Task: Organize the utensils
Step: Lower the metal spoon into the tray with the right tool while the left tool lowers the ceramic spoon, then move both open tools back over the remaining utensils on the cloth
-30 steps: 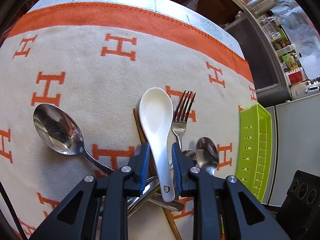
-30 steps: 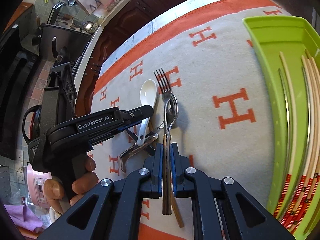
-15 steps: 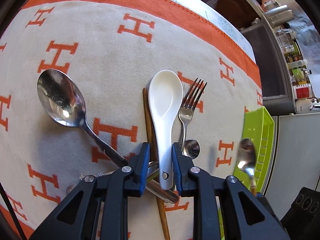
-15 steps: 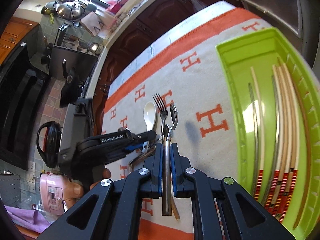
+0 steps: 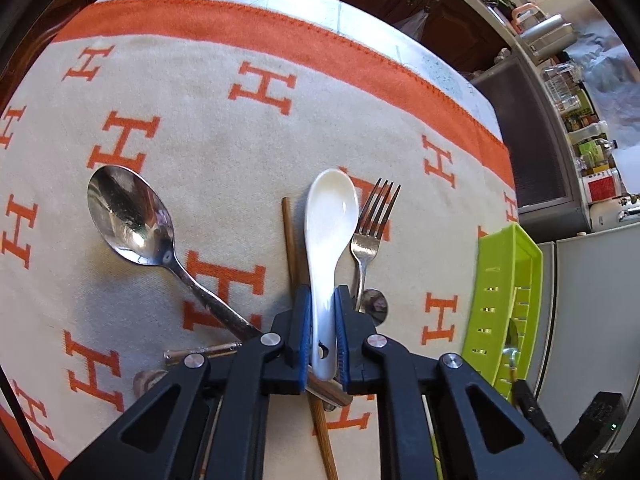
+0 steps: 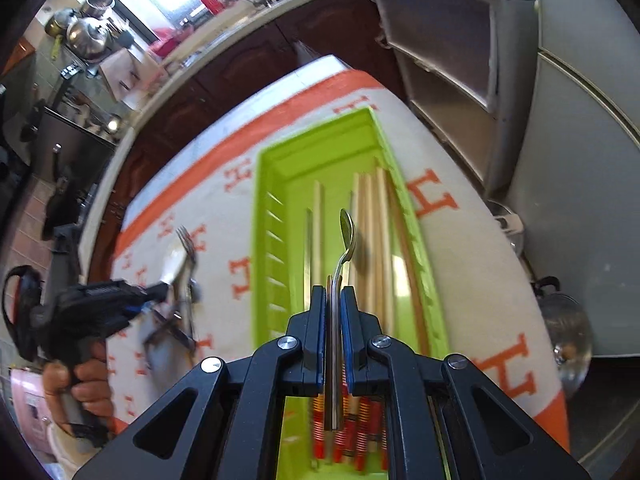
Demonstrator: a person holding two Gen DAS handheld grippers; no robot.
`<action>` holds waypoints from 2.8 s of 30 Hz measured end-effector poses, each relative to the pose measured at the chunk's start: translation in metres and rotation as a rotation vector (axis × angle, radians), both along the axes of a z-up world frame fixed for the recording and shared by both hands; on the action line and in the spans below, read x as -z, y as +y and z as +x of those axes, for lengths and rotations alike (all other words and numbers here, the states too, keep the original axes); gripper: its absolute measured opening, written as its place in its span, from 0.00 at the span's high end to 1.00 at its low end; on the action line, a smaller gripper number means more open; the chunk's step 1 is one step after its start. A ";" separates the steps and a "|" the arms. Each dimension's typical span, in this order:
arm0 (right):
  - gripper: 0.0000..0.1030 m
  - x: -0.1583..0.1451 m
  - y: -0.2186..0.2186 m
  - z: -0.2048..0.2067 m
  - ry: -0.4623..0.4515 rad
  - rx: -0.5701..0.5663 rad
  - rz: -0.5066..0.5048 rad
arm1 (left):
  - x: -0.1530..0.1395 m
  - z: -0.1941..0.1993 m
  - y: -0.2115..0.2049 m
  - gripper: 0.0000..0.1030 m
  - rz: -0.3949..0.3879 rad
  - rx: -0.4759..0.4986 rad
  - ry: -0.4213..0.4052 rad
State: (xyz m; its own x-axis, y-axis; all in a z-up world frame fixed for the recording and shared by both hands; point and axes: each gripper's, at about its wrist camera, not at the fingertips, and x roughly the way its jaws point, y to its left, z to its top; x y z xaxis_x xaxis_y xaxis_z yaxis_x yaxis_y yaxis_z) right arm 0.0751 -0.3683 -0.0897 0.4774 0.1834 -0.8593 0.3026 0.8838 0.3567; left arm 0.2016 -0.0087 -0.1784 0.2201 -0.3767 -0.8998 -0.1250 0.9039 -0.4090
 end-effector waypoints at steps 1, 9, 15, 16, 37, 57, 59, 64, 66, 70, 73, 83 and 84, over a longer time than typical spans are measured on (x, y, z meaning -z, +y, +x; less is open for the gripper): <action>0.93 0.005 -0.003 -0.004 0.014 -0.002 0.002 | -0.001 -0.002 0.000 0.93 -0.026 0.007 -0.005; 0.93 0.012 -0.002 -0.020 0.043 -0.025 0.020 | -0.001 -0.020 0.000 0.95 -0.096 0.014 -0.014; 0.93 -0.007 0.006 -0.022 -0.009 -0.036 0.035 | -0.013 -0.031 0.002 0.97 -0.137 -0.003 -0.057; 0.93 -0.010 0.009 -0.021 -0.015 -0.037 0.036 | -0.017 -0.033 0.003 0.97 -0.131 -0.007 -0.074; 0.93 -0.037 -0.010 -0.070 -0.111 0.019 0.083 | -0.088 -0.071 -0.119 0.97 -0.003 0.179 -0.311; 0.93 -0.038 -0.030 -0.114 -0.112 0.081 0.098 | -0.041 -0.113 -0.201 0.76 0.122 0.410 -0.229; 0.93 -0.039 -0.027 -0.115 -0.109 0.077 0.094 | -0.048 -0.124 -0.195 0.76 0.110 0.431 -0.229; 0.93 -0.039 -0.013 -0.116 -0.102 0.052 0.084 | -0.064 -0.147 -0.167 0.67 0.146 0.448 -0.243; 0.93 -0.038 -0.008 -0.116 -0.098 0.042 0.080 | -0.069 -0.155 -0.149 0.62 0.151 0.430 -0.250; 0.93 -0.035 0.005 -0.115 -0.083 0.010 0.067 | -0.071 -0.162 -0.110 0.59 0.172 0.367 -0.257; 0.93 -0.033 0.020 -0.113 -0.070 -0.029 0.051 | -0.068 -0.164 -0.080 0.59 0.188 0.310 -0.248; 0.90 -0.042 0.104 -0.083 -0.073 -0.261 -0.052 | -0.052 -0.162 0.021 0.59 0.186 0.098 -0.199; 0.88 -0.043 0.113 -0.079 -0.077 -0.286 -0.071 | -0.051 -0.162 0.031 0.58 0.191 0.076 -0.197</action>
State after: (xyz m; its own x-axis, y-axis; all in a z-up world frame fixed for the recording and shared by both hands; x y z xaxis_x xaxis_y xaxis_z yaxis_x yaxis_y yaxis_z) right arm -0.0037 -0.2549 -0.0467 0.4792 0.2603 -0.8382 0.0125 0.9529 0.3030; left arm 0.0391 0.0221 -0.1279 0.3753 -0.2261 -0.8989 0.0111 0.9708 -0.2395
